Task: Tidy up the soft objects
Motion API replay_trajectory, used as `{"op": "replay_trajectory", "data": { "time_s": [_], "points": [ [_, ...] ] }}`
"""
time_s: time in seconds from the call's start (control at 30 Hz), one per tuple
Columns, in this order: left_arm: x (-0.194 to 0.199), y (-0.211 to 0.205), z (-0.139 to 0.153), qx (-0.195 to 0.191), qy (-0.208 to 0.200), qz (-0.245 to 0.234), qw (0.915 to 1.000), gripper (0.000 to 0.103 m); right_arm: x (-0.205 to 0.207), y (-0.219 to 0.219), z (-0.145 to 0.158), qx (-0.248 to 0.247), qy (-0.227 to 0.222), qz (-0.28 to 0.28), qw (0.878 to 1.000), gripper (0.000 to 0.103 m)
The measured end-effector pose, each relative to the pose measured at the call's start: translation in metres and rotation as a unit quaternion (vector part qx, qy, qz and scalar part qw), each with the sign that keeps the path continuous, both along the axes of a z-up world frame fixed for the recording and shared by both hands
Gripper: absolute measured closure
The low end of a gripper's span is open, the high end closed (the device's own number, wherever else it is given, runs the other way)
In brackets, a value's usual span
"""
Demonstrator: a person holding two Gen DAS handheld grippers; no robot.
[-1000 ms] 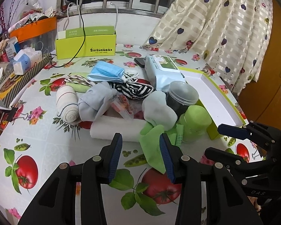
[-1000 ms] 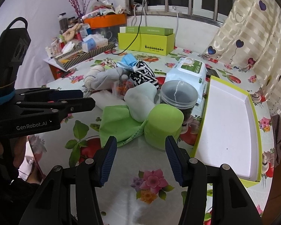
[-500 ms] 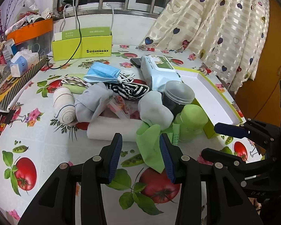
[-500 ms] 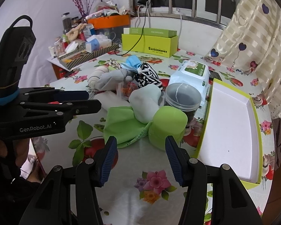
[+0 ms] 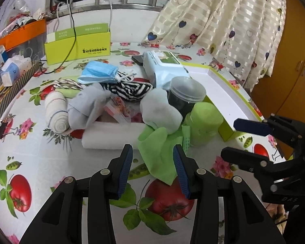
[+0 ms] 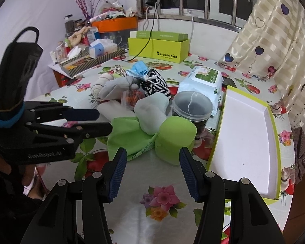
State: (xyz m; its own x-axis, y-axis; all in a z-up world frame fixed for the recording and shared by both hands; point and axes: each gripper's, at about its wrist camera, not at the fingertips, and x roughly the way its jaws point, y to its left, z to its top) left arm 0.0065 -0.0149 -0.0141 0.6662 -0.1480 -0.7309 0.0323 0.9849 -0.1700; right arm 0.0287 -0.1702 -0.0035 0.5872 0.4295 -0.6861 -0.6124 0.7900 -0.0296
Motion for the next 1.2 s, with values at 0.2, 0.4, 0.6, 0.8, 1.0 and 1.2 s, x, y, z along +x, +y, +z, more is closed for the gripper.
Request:
{"op": "replay_trajectory", "data": {
  "time_s": [0.2, 0.4, 0.6, 0.8, 1.0, 1.2],
  "points": [
    [0.012, -0.005, -0.020, -0.013, 0.025, -0.014, 0.9995, 0.055, 0.005, -0.006, -0.003, -0.001, 0.003, -0.006, 1.000, 0.050],
    [0.023, -0.011, -0.036, -0.018, 0.040, -0.019, 0.9989, 0.055, 0.006, -0.010, -0.006, -0.002, 0.006, -0.013, 1.000, 0.050],
    [0.027, -0.007, -0.040, -0.021, 0.040, -0.013, 0.9989, 0.092, 0.007, -0.012, -0.006, -0.002, 0.005, -0.020, 1.000, 0.050],
    [0.010, 0.002, -0.022, -0.029, 0.010, -0.012, 0.9994, 0.096, 0.006, -0.011, -0.001, 0.000, -0.001, -0.020, 1.000, 0.050],
    [-0.008, 0.021, 0.004, -0.030, -0.028, 0.008, 0.9991, 0.096, 0.002, -0.001, 0.007, -0.003, -0.013, -0.008, 1.000, 0.050],
    [-0.016, 0.040, 0.016, -0.024, -0.049, 0.025, 0.9982, 0.097, 0.002, 0.018, 0.014, -0.009, -0.023, 0.016, 1.000, 0.050]
  ]
}}
